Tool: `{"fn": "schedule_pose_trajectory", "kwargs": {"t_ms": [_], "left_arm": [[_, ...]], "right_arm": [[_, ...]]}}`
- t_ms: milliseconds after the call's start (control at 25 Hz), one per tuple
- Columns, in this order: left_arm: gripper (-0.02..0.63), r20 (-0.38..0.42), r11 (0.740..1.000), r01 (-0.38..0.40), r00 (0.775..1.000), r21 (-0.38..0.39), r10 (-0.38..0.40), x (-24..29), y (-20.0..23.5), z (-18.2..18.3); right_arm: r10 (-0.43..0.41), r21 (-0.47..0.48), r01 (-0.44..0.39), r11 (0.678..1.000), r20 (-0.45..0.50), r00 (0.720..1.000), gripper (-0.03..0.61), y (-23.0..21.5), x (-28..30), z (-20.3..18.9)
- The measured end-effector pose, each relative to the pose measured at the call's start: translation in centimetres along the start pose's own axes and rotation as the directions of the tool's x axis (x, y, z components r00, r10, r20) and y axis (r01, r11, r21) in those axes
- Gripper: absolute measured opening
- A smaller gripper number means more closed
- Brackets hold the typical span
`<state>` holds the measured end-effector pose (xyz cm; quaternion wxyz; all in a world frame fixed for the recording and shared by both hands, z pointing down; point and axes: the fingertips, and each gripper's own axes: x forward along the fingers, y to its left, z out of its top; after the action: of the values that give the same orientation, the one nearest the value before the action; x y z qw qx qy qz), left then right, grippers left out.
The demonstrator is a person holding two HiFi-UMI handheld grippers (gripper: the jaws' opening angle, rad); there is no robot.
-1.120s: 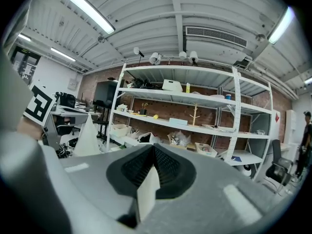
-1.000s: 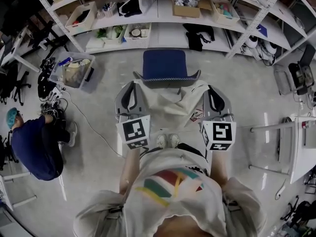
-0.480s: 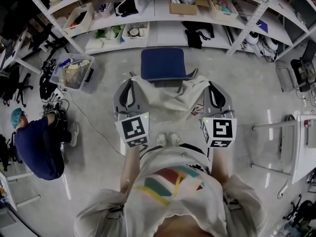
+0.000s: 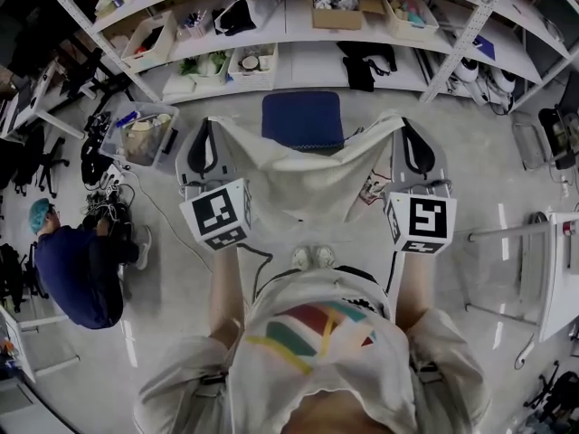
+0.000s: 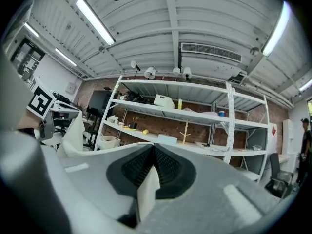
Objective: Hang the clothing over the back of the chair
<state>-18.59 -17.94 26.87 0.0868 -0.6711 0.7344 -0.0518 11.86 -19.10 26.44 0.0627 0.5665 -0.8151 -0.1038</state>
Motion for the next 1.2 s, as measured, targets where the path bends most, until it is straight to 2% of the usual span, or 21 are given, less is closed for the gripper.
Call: {"fn": "schedule_pose_trajectory", "kwargs": {"t_ms": [240, 360, 600, 720, 800, 960, 1200], "left_arm": [[0.017, 0.133, 0.997, -0.067, 0.989, 0.032, 0.062, 1.3, 3.3, 6.7], [0.017, 0.188, 0.999, -0.047, 0.981, 0.019, 0.043, 2.2, 4.6, 9.9], [0.017, 0.300, 0.998, -0.003, 0.954, 0.056, -0.014, 4.4, 6.4, 17.0], [0.017, 0.349, 0.993, -0.032, 0.937, 0.111, -0.009, 5.4, 7.5, 20.3], [0.017, 0.360, 0.988, -0.051, 0.933, 0.145, -0.005, 6.3, 8.2, 21.8], [0.017, 0.342, 0.979, -0.084, 0.939, 0.185, 0.016, 8.5, 9.8, 22.8], [0.017, 0.321, 0.978, -0.116, 0.945, 0.171, 0.056, 10.1, 11.5, 22.3]], "right_arm": [[-0.061, -0.053, 0.068, 0.996, 0.138, 0.989, 0.006, -4.4, 1.2, 6.2], [-0.070, -0.092, 0.091, 0.992, 0.205, 0.976, 0.006, -6.0, 1.7, 9.6], [-0.105, -0.141, 0.151, 0.978, 0.286, 0.952, 0.006, -9.5, 3.8, 15.2], [-0.114, -0.154, 0.169, 0.973, 0.313, 0.943, 0.006, -10.6, 5.5, 17.6], [-0.111, -0.173, 0.174, 0.969, 0.321, 0.940, 0.006, -10.9, 6.5, 18.8], [-0.090, -0.201, 0.162, 0.966, 0.325, 0.941, 0.006, -10.6, 8.8, 20.5], [-0.101, -0.252, 0.186, 0.950, 0.318, 0.943, 0.006, -10.6, 10.8, 21.4]]}}
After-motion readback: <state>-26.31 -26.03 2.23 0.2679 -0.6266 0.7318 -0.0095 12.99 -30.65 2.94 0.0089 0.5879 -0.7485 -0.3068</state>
